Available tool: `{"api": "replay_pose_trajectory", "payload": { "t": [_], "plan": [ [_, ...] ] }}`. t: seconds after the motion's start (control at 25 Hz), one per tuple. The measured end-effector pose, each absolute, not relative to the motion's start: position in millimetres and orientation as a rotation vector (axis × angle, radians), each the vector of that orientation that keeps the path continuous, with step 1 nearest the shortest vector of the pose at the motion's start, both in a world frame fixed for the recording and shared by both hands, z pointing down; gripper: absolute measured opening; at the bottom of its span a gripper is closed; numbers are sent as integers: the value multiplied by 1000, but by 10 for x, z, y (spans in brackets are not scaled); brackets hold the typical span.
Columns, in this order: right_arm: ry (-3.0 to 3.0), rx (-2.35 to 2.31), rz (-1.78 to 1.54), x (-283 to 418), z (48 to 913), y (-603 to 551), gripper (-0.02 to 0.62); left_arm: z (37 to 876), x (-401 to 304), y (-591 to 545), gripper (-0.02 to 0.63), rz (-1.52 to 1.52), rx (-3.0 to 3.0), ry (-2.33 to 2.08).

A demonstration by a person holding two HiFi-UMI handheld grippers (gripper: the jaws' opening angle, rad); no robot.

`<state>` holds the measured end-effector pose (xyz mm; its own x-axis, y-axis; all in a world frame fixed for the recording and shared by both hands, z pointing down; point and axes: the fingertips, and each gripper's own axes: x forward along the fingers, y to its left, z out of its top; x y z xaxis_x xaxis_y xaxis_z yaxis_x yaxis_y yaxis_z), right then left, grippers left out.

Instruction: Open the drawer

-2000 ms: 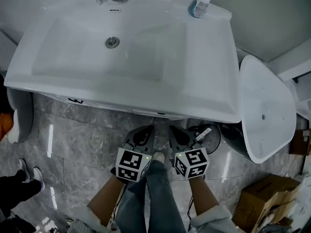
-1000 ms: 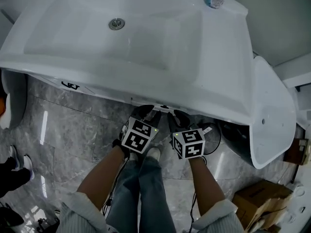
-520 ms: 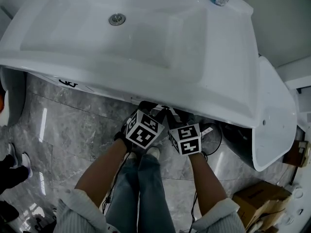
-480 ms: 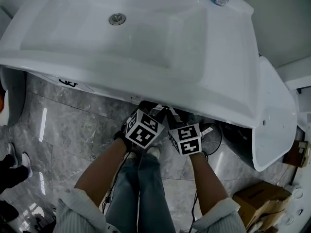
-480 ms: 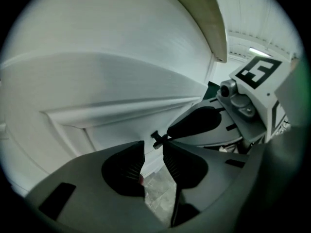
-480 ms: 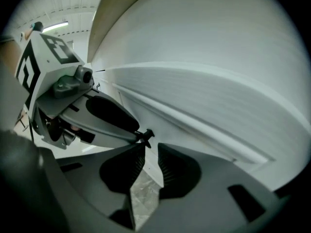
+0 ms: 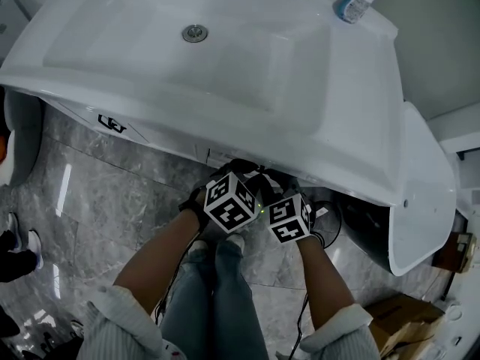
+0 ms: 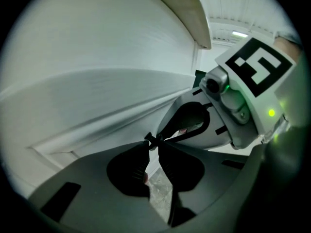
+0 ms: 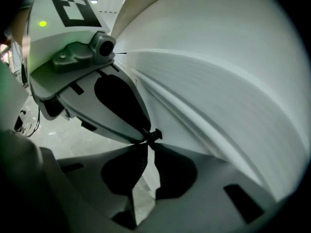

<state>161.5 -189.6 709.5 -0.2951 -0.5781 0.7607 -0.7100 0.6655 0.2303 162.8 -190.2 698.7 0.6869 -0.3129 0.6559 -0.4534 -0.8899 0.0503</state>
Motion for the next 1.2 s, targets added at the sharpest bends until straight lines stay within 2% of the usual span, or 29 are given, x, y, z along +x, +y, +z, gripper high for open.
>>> {"api": "replay_pose_trajectory", "payload": {
  "t": [1.2],
  "plan": [
    [-1981,972,358,1477,7069,-1450,37,6968,1470,-1466,52,1000,2553,-622]
  ]
}}
